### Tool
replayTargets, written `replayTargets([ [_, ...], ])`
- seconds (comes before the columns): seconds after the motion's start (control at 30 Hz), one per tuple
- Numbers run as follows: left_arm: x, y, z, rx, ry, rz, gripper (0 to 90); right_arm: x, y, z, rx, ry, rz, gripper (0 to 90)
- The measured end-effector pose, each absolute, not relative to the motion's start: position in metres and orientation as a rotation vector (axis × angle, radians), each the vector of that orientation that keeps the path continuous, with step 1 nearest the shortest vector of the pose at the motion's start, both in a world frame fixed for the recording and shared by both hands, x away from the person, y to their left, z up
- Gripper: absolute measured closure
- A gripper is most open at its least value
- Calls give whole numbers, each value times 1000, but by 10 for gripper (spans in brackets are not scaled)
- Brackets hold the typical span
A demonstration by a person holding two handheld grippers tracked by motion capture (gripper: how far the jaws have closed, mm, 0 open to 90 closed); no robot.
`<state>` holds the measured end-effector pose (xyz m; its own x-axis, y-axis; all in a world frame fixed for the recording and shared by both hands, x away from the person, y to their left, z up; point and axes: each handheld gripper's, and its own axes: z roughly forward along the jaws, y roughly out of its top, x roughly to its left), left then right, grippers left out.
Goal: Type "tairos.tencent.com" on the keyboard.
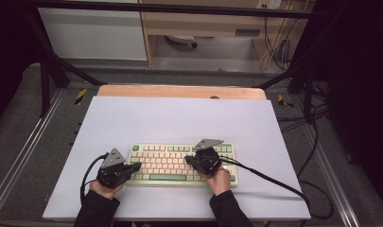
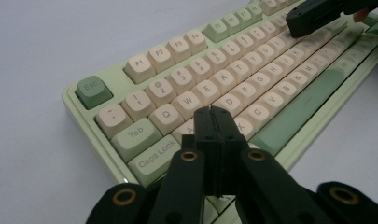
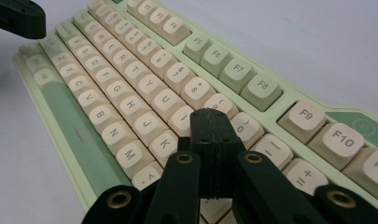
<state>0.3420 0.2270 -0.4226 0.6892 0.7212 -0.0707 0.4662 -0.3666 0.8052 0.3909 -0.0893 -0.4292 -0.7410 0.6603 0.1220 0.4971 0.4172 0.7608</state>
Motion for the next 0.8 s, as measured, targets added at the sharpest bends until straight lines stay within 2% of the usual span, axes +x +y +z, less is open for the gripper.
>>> replayTargets([
  [0.43,342,228,-423,2028,913,372,900,391,-87,-431,1001,2491,1201,900],
  [0.8,342,231,-423,2023,919,373,900,376,-95,-410,944,2452,1280,900],
])
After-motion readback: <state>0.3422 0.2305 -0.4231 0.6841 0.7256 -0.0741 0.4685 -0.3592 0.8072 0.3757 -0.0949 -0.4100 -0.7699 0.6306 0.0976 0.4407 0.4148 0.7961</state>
